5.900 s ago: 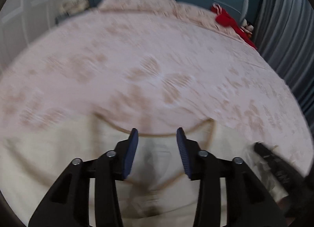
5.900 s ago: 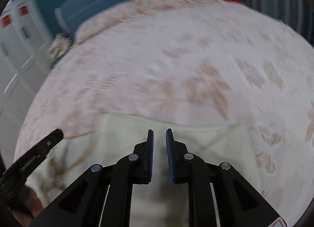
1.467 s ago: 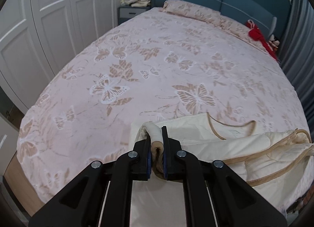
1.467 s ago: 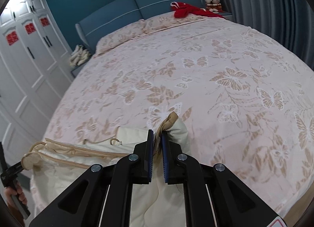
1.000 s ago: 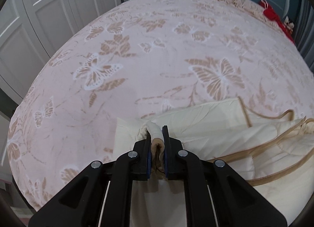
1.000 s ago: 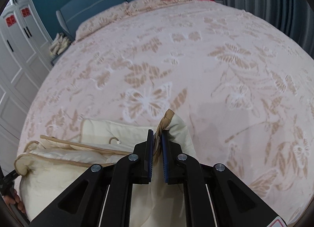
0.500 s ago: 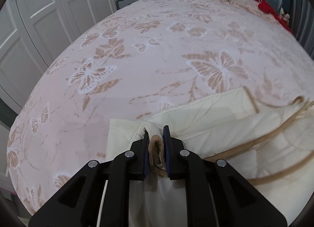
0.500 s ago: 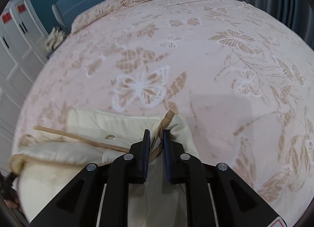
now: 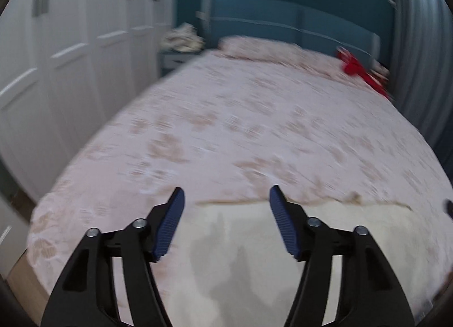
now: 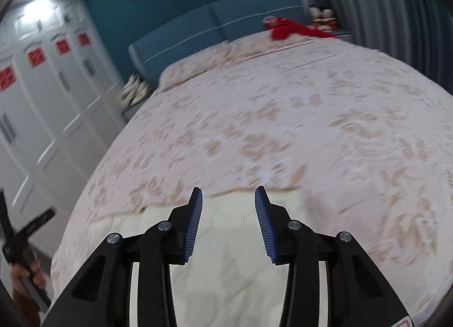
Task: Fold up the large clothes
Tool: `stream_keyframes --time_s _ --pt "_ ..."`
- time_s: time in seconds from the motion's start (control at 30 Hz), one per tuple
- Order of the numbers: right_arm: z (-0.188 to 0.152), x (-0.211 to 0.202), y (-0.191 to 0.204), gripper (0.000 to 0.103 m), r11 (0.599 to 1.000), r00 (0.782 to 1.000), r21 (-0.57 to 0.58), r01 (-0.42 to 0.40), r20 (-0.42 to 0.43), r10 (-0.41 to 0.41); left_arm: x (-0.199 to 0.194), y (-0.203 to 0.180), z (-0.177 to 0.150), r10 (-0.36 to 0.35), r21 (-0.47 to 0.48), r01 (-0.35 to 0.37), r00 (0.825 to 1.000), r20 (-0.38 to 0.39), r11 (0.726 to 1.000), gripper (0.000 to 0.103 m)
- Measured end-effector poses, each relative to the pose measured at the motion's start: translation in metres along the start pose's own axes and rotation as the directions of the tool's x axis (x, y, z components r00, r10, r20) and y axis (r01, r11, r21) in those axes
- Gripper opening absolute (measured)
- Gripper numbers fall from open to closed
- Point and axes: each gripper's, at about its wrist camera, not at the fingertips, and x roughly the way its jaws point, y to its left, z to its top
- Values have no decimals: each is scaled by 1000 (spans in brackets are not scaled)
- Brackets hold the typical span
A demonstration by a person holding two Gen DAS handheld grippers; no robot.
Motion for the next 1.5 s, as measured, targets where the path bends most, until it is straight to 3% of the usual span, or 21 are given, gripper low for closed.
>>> stream_keyframes --time_s 0.1,0.17,0.33,0.73,0.93,1.13,1.33,1.4,1.5 --pt "-18 24 33 29 998 996 -49 -45 -77 41 22 -44 -10 -70 82 77 994 -81 994 42" --pt "-26 42 59 26 993 991 -99 -63 -122 50 43 -72 -18 -71 133 89 989 -132 987 34" --pt "-32 90 104 26 976 982 -208 -67 -185 28 91 -103 -28 -103 89 126 967 -231 988 32" --pt "-59 179 88 21 984 946 -176 -7 -320 -50 171 -107 -58 -45 49 65 945 -325 997 32" --pt "-74 199 92 20 974 940 -226 13 -329 -89 181 -112 -68 -20 86 47 955 -295 995 31" --pt "-77 208 87 20 978 944 -207 5 -321 -73 187 -111 -73 -23 80 45 965 -261 996 31" --pt "-76 214 89 20 976 943 -215 19 -320 -89 189 -108 -69 -41 51 56 964 -262 997 33" --pt "-72 213 90 20 977 937 -212 16 -337 -88 180 -101 -64 -70 14 77 959 -275 997 33" --pt "-54 184 90 23 990 932 -133 41 -352 -86 128 -61 -53 -149 -149 114 956 -254 982 33"
